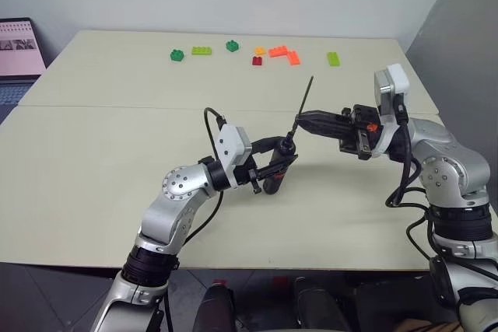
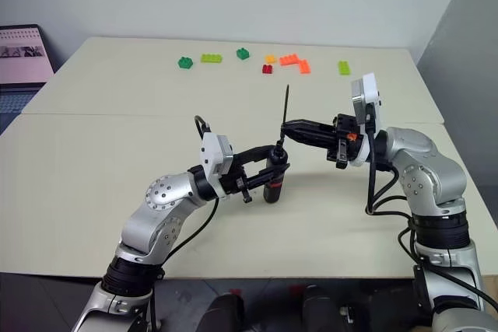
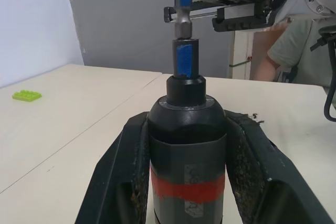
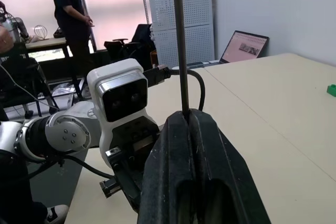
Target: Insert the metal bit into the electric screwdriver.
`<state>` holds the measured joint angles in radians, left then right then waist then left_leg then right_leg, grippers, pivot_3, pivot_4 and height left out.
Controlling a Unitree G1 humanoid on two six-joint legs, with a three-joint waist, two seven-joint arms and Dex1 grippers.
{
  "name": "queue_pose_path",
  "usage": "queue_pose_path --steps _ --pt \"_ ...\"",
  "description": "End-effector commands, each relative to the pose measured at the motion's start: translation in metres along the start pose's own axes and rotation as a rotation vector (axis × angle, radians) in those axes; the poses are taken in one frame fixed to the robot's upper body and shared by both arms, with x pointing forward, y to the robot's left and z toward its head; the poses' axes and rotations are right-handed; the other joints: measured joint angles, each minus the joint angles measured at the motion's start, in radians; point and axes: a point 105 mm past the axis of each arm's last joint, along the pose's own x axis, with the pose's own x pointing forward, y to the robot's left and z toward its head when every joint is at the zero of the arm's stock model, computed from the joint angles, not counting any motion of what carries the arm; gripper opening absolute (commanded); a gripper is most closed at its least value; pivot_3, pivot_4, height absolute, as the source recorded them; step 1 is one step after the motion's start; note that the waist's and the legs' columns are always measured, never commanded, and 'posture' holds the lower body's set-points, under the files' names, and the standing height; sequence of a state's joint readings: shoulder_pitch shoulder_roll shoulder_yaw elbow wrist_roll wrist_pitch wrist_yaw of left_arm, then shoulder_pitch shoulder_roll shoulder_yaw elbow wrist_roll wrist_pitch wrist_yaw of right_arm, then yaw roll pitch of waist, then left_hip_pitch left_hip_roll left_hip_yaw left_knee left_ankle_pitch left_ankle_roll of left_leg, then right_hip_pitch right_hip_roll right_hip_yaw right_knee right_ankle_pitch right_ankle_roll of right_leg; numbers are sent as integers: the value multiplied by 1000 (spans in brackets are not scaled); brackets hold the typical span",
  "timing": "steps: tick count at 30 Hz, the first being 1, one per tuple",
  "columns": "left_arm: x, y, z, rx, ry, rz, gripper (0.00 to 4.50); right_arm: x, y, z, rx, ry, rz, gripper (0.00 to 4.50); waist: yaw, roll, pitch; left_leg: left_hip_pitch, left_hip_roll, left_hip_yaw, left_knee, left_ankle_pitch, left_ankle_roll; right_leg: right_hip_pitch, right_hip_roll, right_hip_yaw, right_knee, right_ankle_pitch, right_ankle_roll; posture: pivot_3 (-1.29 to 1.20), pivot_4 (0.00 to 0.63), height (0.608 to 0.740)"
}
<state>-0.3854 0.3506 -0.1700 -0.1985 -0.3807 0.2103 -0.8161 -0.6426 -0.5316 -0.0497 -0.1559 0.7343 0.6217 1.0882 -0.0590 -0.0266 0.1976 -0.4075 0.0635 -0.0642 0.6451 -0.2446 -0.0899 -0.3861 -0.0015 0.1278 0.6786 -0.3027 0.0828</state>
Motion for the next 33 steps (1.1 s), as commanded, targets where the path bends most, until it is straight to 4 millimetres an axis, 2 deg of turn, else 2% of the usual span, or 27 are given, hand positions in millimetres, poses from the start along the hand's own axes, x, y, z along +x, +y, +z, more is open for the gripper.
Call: queue_pose_path --steps 1,12,33 --pt "-5 6 -5 30 43 35 1636 3 7 11 -45 -23 27 0 0 0 0 0 0 0 0 0 0 0 0 0 0 0 0 0 150 740" --pt "-4 5 -6 34 47 32 1636 3 4 2 -60 20 20 0 0 0 0 0 0 0 0 0 0 0 0 0 0 0 0 0 150 740" --pt "-4 4 -8 33 53 31 1636 4 2 1 -61 25 0 0 0 0 0 0 0 0 0 0 0 0 0 0 0 0 0 0 150 740"
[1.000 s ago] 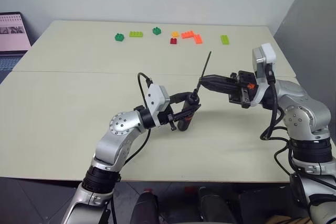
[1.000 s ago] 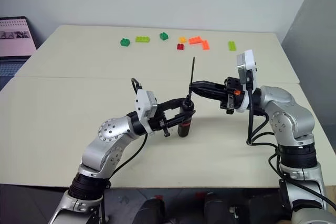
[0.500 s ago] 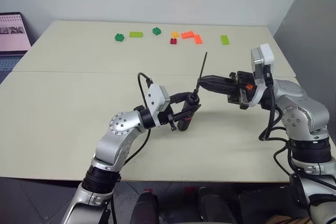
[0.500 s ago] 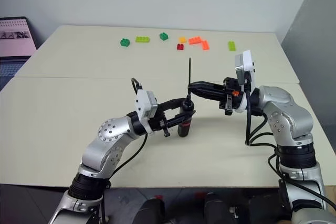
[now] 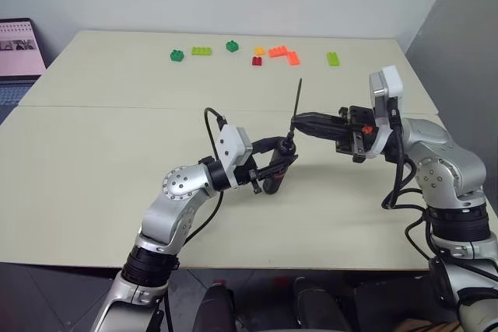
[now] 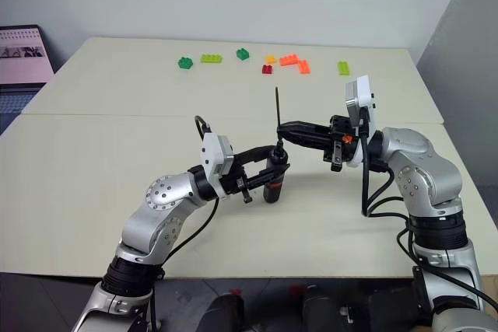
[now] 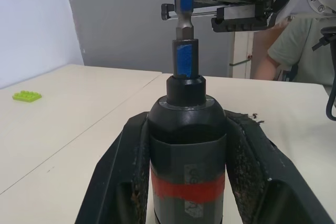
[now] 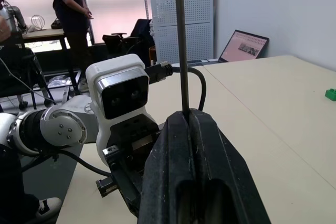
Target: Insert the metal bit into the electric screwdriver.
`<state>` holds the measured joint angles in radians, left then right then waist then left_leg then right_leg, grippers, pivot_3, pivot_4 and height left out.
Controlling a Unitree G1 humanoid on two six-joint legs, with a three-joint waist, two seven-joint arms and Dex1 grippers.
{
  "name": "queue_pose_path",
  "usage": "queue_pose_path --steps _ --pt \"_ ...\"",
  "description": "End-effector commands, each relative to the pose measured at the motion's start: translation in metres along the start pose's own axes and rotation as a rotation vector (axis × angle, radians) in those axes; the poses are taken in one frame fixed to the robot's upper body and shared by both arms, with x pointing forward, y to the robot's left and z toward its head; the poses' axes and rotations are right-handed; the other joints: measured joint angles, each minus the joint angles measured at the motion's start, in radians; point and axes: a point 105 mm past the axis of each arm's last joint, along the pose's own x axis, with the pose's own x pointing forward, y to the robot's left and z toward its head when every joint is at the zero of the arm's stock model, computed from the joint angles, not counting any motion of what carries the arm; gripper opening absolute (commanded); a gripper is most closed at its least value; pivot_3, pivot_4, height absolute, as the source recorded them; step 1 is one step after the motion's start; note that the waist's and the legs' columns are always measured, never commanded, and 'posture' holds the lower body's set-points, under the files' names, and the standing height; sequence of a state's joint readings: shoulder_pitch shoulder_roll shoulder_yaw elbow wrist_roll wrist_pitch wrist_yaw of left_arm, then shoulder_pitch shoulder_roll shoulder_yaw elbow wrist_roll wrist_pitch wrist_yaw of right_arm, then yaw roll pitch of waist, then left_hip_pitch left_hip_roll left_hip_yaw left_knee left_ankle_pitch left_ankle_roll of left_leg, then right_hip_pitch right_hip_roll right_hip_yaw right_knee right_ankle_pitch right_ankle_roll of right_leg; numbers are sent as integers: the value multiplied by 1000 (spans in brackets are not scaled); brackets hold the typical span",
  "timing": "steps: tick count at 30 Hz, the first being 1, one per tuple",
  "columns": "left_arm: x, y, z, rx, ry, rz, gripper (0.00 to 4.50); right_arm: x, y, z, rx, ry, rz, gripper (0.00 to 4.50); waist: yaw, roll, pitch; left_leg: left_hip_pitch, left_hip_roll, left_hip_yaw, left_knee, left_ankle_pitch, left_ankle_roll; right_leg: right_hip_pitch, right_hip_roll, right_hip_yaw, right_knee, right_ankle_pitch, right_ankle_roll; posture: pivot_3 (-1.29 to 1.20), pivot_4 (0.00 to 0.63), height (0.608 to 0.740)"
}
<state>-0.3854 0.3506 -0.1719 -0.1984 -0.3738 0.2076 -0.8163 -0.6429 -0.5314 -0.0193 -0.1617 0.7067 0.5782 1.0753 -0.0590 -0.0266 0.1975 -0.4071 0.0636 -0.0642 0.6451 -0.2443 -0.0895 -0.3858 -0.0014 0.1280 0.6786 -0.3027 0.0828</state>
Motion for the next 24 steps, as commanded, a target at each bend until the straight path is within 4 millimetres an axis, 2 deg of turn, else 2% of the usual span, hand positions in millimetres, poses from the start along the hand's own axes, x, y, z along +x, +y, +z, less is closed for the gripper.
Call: queue_pose_path --steps 1,9,14,15,24 --pt "-5 5 -7 27 49 32 1636 -1 2 2 -17 15 1 0 0 0 0 0 0 0 0 0 0 0 0 0 0 0 0 0 150 740" --pt "-5 6 -7 30 46 41 1636 -7 1 -12 26 50 -27 0 0 0 0 1 0 0 0 0 0 0 0 0 0 0 0 0 150 740" --pt "-5 7 -7 33 46 47 1636 -6 3 -15 49 61 -31 0 -2 0 0 7 0 0 -1 0 0 6 0 0 0 -1 -1 0 150 740" --pt "-5 8 -7 34 46 49 1636 -5 3 -16 52 70 -30 0 -2 0 0 7 0 0 -1 0 0 7 0 0 0 -4 3 0 150 740" --pt "-5 11 -5 46 41 68 1636 -4 8 -20 70 138 -36 0 -2 0 -1 8 0 0 -1 0 0 7 0 1 -1 -4 3 0 150 740"
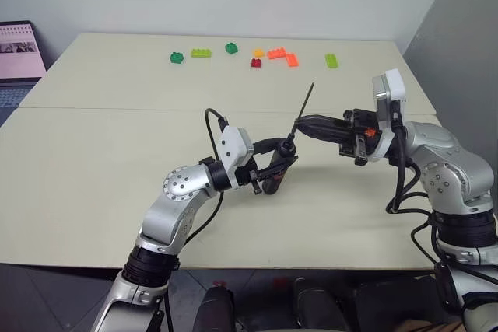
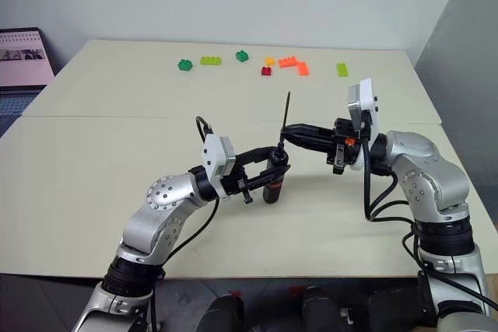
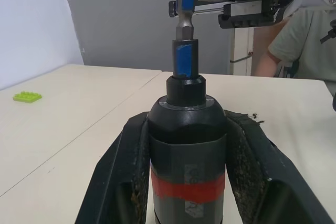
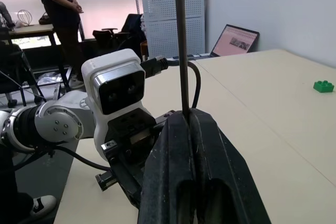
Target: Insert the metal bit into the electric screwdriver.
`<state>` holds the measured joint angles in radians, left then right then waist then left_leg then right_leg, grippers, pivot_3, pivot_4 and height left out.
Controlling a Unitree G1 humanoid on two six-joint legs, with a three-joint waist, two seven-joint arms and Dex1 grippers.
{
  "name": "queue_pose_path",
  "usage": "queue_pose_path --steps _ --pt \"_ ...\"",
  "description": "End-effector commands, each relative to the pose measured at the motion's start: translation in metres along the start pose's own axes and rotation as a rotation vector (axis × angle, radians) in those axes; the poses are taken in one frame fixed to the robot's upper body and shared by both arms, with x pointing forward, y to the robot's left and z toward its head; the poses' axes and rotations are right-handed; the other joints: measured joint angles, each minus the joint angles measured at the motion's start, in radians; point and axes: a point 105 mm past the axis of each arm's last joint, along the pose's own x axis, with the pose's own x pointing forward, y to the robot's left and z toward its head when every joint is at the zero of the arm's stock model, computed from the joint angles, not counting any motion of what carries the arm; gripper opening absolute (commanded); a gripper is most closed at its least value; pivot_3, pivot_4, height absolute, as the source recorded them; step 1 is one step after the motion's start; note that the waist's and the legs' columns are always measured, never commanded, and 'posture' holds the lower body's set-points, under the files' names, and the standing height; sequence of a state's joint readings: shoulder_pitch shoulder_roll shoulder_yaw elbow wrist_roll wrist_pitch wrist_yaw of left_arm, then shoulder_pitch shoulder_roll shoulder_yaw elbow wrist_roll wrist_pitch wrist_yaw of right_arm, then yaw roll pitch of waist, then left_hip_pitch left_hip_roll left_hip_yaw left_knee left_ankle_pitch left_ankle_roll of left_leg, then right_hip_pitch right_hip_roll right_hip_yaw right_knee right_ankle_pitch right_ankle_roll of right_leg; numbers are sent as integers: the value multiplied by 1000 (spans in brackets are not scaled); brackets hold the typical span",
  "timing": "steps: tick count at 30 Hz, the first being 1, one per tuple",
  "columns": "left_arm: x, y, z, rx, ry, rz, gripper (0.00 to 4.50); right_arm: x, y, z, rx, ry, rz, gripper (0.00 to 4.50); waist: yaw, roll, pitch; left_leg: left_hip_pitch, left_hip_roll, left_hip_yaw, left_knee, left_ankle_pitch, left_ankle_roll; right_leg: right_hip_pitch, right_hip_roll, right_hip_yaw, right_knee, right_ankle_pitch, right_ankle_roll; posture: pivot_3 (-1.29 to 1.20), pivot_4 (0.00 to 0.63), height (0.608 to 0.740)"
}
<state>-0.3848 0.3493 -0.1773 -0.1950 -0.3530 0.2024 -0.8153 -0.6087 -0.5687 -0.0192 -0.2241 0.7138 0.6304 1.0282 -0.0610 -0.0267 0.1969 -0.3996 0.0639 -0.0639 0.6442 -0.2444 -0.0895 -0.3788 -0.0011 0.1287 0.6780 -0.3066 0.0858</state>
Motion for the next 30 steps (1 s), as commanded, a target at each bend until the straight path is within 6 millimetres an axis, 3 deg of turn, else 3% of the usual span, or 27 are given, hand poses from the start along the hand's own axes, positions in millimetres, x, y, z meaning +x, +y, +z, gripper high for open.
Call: queue_pose_path --steps 1,16,30 --pt "-6 13 -3 35 26 72 1636 2 3 -16 57 93 -2 0 0 0 0 0 0 0 0 0 0 0 0 0 0 0 0 0 150 740" --pt "-4 15 2 60 -6 93 1636 2 1 -24 145 190 -60 0 -2 0 -1 1 0 0 0 0 0 0 0 0 -1 0 0 0 150 740" --pt "-3 15 10 84 -42 90 1636 -1 2 -28 252 200 -9 0 -6 0 -1 1 0 0 0 0 0 1 0 1 -2 -1 0 0 150 740"
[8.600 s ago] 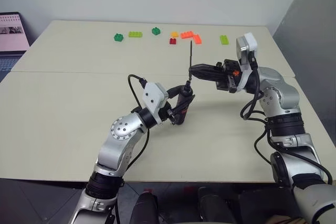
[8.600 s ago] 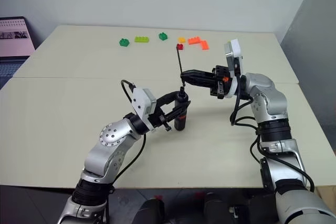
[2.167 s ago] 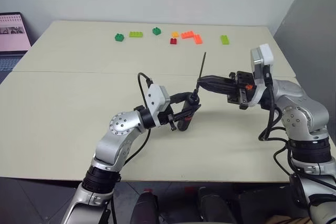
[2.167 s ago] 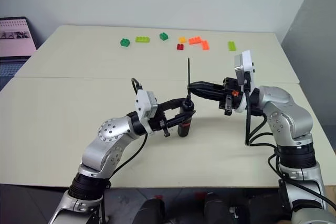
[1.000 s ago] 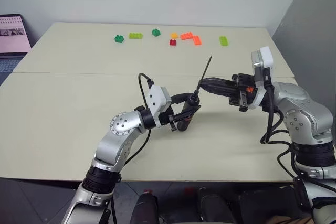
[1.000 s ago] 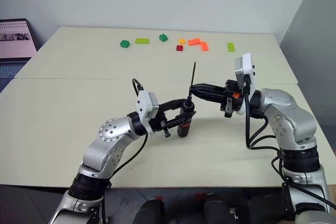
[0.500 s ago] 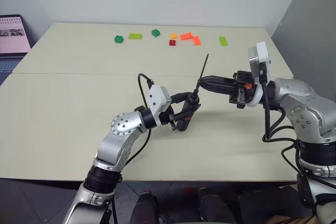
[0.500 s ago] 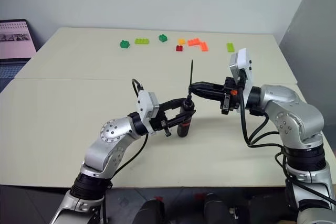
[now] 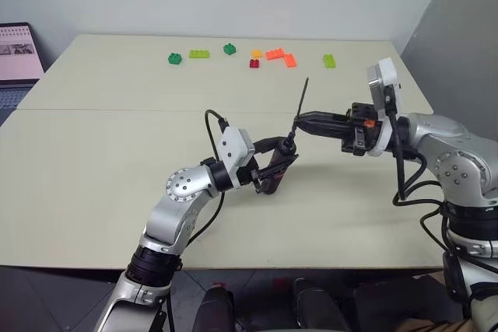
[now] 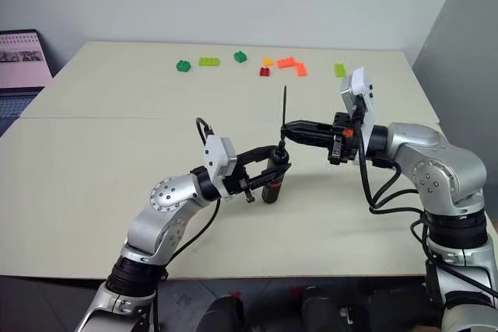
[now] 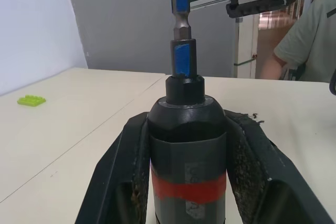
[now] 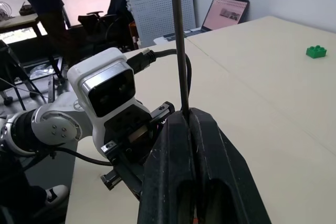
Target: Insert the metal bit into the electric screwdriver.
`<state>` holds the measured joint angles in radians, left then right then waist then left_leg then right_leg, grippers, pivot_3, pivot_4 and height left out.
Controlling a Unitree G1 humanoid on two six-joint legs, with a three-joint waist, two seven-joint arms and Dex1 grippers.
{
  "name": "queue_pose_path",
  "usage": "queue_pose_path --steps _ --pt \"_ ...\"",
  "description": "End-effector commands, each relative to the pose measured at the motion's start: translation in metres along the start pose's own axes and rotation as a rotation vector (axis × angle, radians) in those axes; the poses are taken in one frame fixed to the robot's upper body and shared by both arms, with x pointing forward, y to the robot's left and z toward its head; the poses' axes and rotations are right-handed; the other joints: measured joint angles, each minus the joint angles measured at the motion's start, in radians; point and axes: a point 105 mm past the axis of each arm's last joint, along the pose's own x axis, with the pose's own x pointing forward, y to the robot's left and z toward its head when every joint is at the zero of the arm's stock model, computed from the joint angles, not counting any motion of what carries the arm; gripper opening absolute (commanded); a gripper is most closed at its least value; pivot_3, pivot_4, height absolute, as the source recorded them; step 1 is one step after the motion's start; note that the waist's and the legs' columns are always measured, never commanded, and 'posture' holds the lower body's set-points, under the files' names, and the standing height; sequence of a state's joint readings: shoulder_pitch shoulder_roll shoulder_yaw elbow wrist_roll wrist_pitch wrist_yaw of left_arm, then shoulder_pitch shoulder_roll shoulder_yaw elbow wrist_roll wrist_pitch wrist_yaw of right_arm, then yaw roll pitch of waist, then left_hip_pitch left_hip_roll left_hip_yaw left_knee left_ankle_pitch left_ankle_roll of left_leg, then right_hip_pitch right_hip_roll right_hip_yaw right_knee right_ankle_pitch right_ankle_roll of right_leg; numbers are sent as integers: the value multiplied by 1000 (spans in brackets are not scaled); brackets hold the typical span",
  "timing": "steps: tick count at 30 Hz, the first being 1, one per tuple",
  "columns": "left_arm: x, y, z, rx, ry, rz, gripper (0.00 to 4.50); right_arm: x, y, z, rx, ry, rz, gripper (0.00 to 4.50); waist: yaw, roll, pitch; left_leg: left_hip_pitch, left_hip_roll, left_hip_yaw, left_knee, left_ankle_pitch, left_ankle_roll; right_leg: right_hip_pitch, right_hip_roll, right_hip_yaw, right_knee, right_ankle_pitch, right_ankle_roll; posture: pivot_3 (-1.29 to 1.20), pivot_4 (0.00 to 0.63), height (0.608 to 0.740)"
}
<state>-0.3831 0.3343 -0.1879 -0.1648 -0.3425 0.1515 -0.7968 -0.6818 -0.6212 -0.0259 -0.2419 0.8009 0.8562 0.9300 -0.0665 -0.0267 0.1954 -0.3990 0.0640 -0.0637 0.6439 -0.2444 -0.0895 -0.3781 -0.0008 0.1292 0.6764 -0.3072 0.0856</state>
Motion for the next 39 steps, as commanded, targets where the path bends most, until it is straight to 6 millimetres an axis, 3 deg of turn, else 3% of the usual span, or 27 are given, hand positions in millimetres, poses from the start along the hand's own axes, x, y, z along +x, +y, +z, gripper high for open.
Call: queue_pose_path --steps 1,16,28,39 --pt "-5 15 13 74 -26 73 1636 1 2 -35 129 112 35 0 0 0 0 0 0 0 0 0 0 0 0 0 0 0 0 0 150 740" --pt "-7 20 15 59 -35 109 1636 4 14 -26 19 46 106 0 -1 0 0 0 0 0 -1 0 0 0 0 0 -1 0 0 0 150 740" --pt "-10 15 20 85 -47 85 1636 2 16 -19 81 -8 170 0 -1 0 0 -2 0 0 -1 0 0 -1 0 0 -2 0 0 0 150 740" --pt "-12 16 19 82 -39 97 1636 3 17 -25 40 36 207 0 -2 0 1 -2 0 0 -1 0 0 -2 0 0 -3 0 0 0 150 740"
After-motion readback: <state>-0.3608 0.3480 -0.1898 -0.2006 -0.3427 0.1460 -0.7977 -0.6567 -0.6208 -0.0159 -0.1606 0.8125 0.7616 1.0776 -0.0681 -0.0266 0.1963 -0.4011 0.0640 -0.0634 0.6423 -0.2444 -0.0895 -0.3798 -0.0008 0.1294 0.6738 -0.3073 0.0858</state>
